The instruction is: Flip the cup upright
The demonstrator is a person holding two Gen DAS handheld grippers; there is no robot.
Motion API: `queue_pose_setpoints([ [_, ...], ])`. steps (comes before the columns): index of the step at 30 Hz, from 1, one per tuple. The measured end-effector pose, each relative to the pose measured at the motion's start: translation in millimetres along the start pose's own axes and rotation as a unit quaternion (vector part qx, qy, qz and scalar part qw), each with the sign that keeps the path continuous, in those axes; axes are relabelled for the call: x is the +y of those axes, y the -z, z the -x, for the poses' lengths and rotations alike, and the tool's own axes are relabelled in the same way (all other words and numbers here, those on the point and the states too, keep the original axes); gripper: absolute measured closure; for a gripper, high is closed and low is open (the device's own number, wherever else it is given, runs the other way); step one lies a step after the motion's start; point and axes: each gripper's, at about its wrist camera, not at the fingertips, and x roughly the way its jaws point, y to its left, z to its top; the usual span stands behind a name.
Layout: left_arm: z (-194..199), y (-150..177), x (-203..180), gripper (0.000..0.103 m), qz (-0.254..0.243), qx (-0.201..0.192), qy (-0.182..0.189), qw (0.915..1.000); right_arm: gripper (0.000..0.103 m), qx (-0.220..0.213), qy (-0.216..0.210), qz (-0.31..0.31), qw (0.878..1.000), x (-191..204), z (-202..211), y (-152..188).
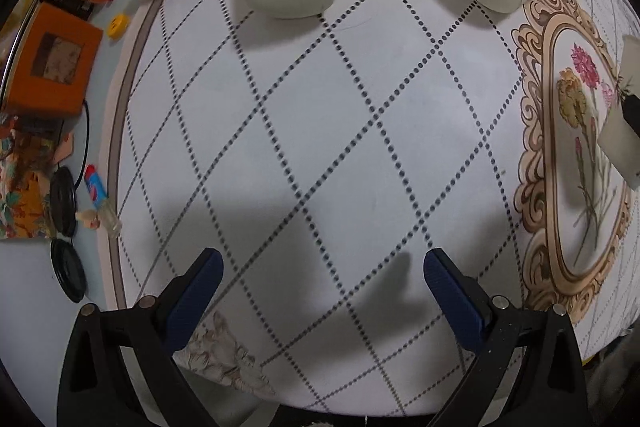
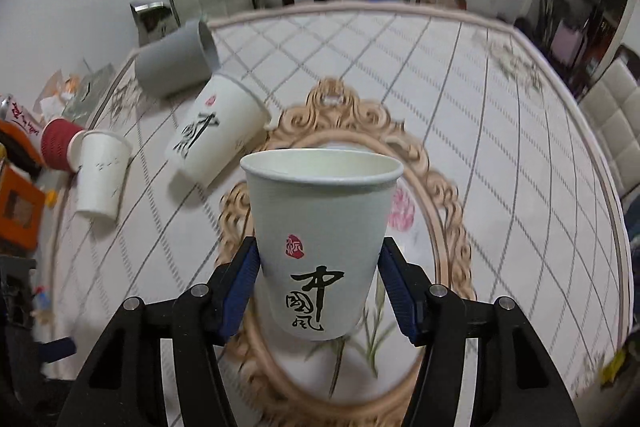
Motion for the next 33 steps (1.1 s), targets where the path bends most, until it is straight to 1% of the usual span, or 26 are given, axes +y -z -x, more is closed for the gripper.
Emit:
queue_pose_setpoints([
  [1, -1.2, -2.2, -3.1, 0.001, -0.001, 0.000, -0.002, 1.0000, 0.041, -0.006, 0.005, 0.004, 1.000, -0.1, -4.5, 0.5],
  [3, -4.0, -4.1, -6.3, 0.001, -0.004, -0.001, -0.005, 1.0000, 0.041, -0.018, 0.015, 0.015, 1.000, 1.1, -9.2, 12.0],
  [4, -7.3, -5.3, -10.2, 0.001, -0.006, -0.002, -0.006, 1.0000, 0.041, -0.031, 0.015, 0.022, 0.999, 0.7, -6.1, 15.1],
  [6, -8.5, -4.0, -12.6, 0.001, -0.011, -0.004, -0.007, 0.9999, 0.040, -0.040, 0.020, 0.038, 0.998, 4.2, -3.4, 22.2],
  [9, -6.5, -0.7, -15.4, 0.001, -0.018, -0.009, -0.009, 0.9998, 0.039, -0.037, 0.023, 0.042, 0.998, 6.0, -0.3, 29.8],
  [11, -2.7, 2.1, -14.5, 0.001, -0.021, -0.014, -0.008, 0.9996, 0.039, -0.024, 0.022, 0.039, 0.999, 4.4, 0.2, 33.4],
  [12, 0.2, 3.8, -14.6, 0.001, -0.023, -0.017, -0.008, 0.9996, 0.038, -0.017, 0.021, 0.037, 0.999, 3.7, -0.1, 34.1],
  [13, 2.7, 6.8, -14.1, 0.001, -0.024, -0.020, -0.008, 0.9995, 0.030, -0.011, 0.024, 0.036, 0.999, 3.1, 0.7, 35.7],
  [18, 22.8, 14.7, -14.3, 0.001, -0.030, -0.048, -0.008, 0.9984, 0.017, 0.001, 0.030, 0.030, 0.999, 0.5, 17.1, 45.4],
  [21, 39.2, 22.1, -12.0, 0.001, -0.036, -0.068, -0.006, 0.9970, 0.014, 0.005, 0.034, 0.025, 0.999, -1.7, 35.6, 51.4],
  [24, 60.3, 31.8, -13.3, 0.001, -0.042, -0.087, 0.000, 0.9954, 0.007, 0.007, 0.041, 0.018, 0.999, -6.1, 58.8, 56.6],
  [27, 89.2, 48.1, -11.1, 0.001, -0.047, -0.115, 0.008, 0.9922, 0.000, 0.011, 0.052, 0.010, 0.999, -13.1, 86.5, 58.5],
  [29, 111.0, 56.3, -12.6, 0.001, -0.047, -0.132, 0.016, 0.9900, 0.000, 0.008, 0.058, 0.006, 0.998, -18.4, 108.2, 57.3],
  [31, 128.0, 56.1, -6.4, 0.001, -0.047, -0.149, 0.020, 0.9876, 0.000, -0.001, 0.071, 0.005, 0.997, -22.9, 133.4, 55.4],
  [33, 151.9, 66.7, -4.7, 0.001, -0.044, -0.168, 0.029, 0.9844, 0.000, -0.014, 0.068, 0.002, 0.998, -29.2, 162.7, 52.2],
])
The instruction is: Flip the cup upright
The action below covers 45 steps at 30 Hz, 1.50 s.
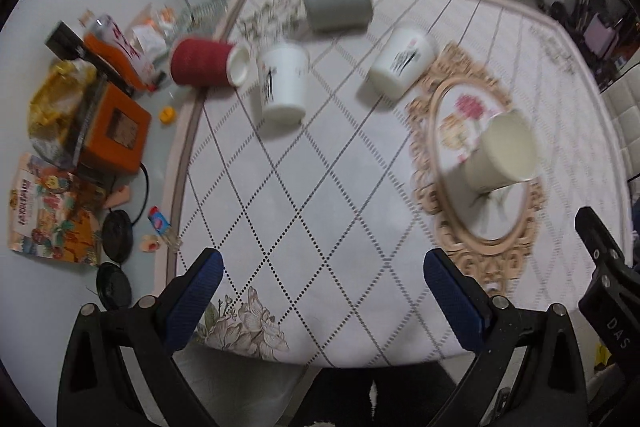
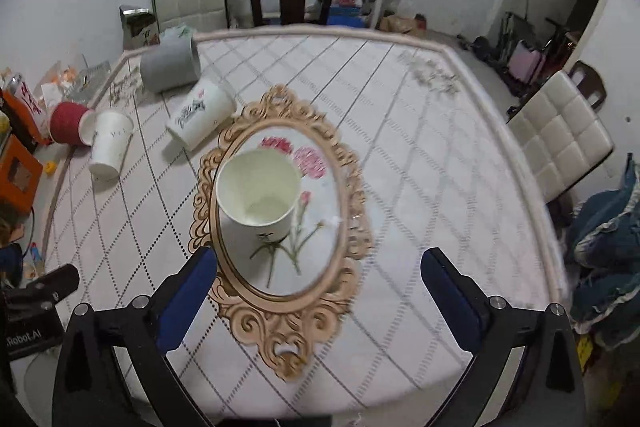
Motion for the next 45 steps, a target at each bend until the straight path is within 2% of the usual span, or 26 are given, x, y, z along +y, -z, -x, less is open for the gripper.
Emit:
queue_pose_setpoints([
  [5, 55.9, 0.9, -2.5, 0.001, 0.010, -0.048, 0.012, 0.9987, 0.000, -0.019, -0.011, -0.002, 1.000, -18.2, 61.2, -10.4],
  [11, 119.5, 16.5, -11.0, 0.001, 0.017, -0.099, 0.013, 0.9949, 0.000, -0.041, -0.020, 0.000, 0.999, -40.7, 125.3, -13.9],
  [22, 179.3, 52.4, -11.8, 0.001, 0.033, -0.141, 0.000, 0.9895, 0.000, -0.075, -0.035, 0.000, 0.997, -67.8, 206.3, 2.3],
  [32, 208.1, 77.6, -14.2, 0.001, 0.047, -0.162, -0.002, 0.9856, 0.000, -0.092, -0.045, 0.007, 0.995, -77.1, 239.0, 15.5],
  [45, 220.5, 95.4, -13.9, 0.001, 0.051, -0.174, -0.014, 0.9833, 0.000, -0.094, -0.052, 0.008, 0.994, -82.6, 252.9, 24.9],
])
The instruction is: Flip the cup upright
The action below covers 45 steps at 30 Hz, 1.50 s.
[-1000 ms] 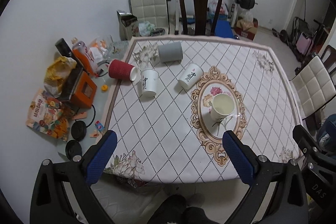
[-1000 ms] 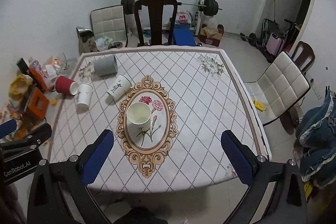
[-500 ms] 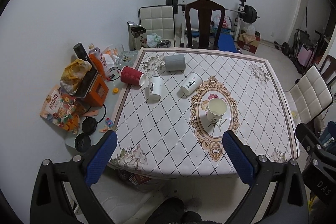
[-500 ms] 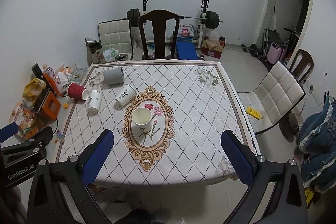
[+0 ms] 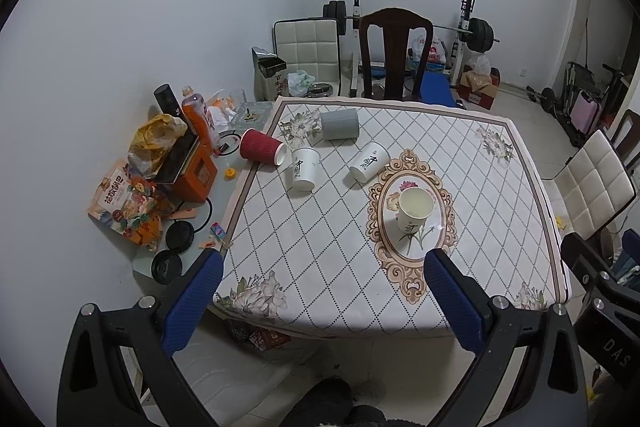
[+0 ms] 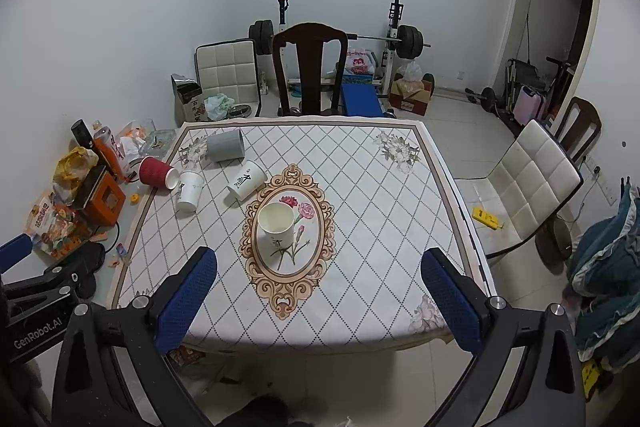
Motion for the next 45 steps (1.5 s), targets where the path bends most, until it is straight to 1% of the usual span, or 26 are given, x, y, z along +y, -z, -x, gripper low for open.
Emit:
queue_pose_setpoints([
  [5, -0.2, 0.0, -0.2, 0.001, 0.002, 0.000, -0.001, 1.0000, 0.000, 0.000, -0.002, 0.005, 1.000, 4.1, 4.3, 4.2],
  [15, 7.8, 10.4, 7.7, 0.001, 0.008, -0.002, -0.005, 1.0000, 0.000, 0.005, -0.006, 0.006, 1.000, 6.7, 5.8, 10.5],
  [23, 13.5, 12.4, 11.0, 0.001, 0.008, -0.005, -0.008, 0.9999, 0.000, 0.008, -0.009, 0.007, 1.000, 9.6, 6.9, 14.3],
  [45, 14.3, 15.0, 15.5, 0.001, 0.008, -0.005, -0.006, 0.9999, 0.000, 0.008, -0.009, 0.009, 1.000, 13.7, 8.7, 20.9],
])
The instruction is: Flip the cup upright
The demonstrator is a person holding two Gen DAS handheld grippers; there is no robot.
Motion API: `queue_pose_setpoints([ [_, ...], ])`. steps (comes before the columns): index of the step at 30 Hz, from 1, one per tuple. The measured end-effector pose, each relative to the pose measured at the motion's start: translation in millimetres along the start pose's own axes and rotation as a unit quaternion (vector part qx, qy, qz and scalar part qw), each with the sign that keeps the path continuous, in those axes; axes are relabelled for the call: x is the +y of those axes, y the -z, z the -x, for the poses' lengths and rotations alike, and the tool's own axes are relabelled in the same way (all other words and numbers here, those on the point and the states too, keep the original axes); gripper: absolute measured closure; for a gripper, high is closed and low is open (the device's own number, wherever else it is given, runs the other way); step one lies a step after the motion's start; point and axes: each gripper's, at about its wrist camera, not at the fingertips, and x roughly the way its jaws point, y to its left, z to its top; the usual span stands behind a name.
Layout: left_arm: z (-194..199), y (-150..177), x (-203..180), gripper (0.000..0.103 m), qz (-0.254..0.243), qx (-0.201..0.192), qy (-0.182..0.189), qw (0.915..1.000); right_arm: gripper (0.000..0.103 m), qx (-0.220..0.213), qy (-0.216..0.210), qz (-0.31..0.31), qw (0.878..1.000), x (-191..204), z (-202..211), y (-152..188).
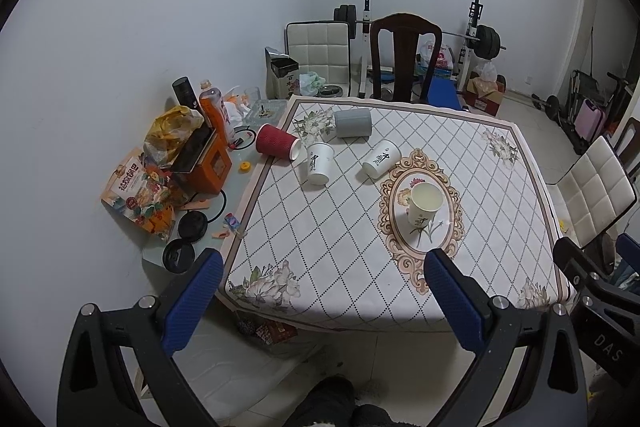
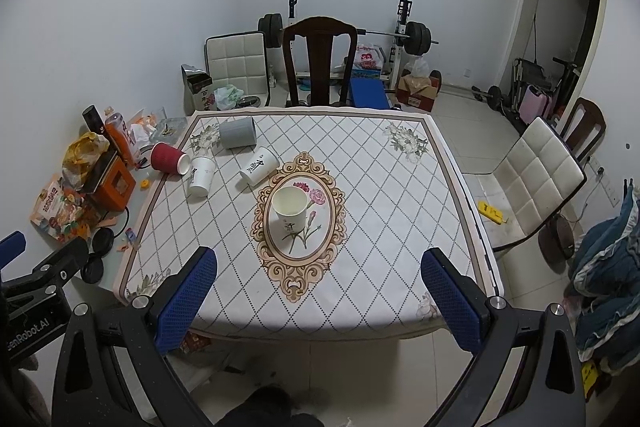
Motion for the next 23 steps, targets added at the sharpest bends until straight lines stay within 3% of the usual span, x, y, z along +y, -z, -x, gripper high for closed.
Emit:
queue_pose_setpoints([
  [23, 0.1, -0.3, 6.1, 0.001, 0.002, 0.000, 0.001, 1.0000, 0.000, 0.001, -0.001, 0.002, 1.000, 5.8, 2.2, 4.0],
])
